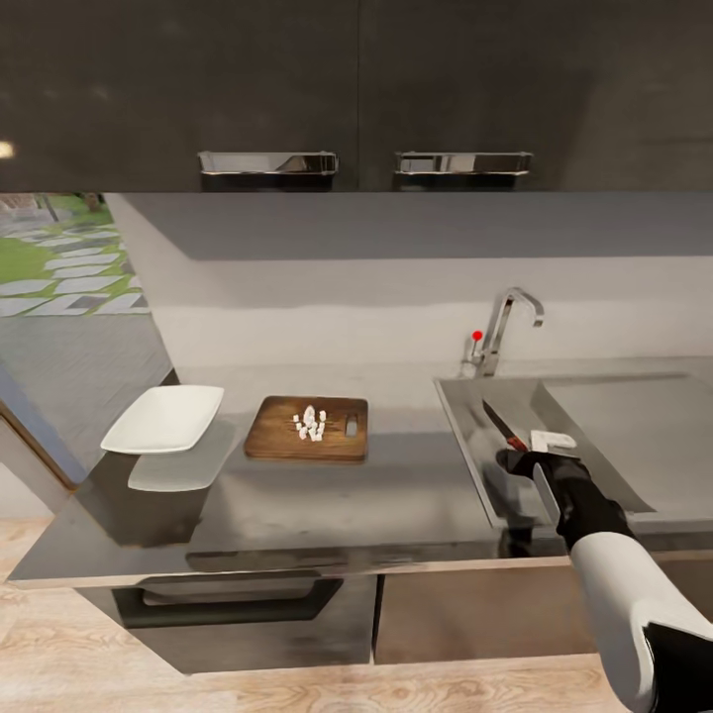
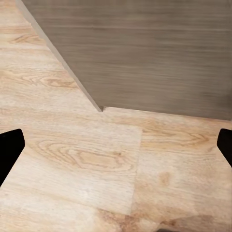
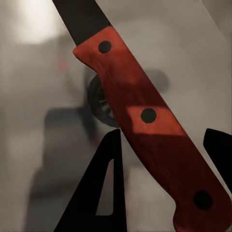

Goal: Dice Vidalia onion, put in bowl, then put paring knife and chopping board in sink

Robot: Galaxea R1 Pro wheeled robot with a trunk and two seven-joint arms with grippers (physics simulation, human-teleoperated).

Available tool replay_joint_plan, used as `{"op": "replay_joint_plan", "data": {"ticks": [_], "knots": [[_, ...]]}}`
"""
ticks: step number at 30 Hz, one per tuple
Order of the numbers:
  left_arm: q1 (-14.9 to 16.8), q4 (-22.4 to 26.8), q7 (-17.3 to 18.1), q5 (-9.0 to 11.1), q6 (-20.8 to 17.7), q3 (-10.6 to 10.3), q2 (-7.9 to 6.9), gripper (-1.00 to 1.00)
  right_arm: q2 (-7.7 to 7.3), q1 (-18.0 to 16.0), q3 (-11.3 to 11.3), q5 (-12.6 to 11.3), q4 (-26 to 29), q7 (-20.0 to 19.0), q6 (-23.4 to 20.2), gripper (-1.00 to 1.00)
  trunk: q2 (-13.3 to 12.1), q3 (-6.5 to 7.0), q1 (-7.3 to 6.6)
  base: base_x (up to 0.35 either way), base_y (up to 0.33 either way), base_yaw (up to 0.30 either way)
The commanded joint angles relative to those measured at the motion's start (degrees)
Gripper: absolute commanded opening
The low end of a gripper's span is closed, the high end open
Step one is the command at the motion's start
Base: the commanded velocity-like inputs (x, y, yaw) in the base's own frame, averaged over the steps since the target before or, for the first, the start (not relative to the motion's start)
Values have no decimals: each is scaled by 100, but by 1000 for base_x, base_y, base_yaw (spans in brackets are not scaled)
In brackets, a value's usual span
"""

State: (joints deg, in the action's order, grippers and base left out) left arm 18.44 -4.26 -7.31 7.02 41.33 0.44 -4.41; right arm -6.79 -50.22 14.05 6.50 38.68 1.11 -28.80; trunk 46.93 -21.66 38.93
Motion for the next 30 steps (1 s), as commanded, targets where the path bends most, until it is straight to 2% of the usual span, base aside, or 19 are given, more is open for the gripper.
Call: {"op": "replay_joint_plan", "data": {"ticks": [1, 4, 7, 10, 16, 30], "knots": [[10, -22, 8, 19, 37, 0, -2, 100, 2, -3, 9, 60, -2, -12, -35, -100, 5, -7, 3, 237, 0, 0], [10, -15, 10, 19, 41, 6, -7, 100, 2, -4, 52, 60, -111, 2, -33, -100, 5, -7, 3, 301, 0, 0], [10, -13, 6, 19, 41, 8, -14, 100, 2, -3, 261, 61, -150, 10, -30, -100, 5, -7, 3, 324, 0, 0], [10, -13, 9, 19, 42, 9, -16, 100, 2, -4, 351, 62, -240, 12, -28, -100, 5, -7, 3, 309, 0, 0], [10, -13, 7, 19, 42, 9, -24, 100, 2, -4, 369, 62, -851, 16, 310, -100, 5, -7, 3, 52, 0, 0], [9, -13, 1, 19, 42, 9, -24, 100, 2, -4, 369, 62, -1445, 21, 706, -100, 5, -7, 3, 0, 0, 0]]}}
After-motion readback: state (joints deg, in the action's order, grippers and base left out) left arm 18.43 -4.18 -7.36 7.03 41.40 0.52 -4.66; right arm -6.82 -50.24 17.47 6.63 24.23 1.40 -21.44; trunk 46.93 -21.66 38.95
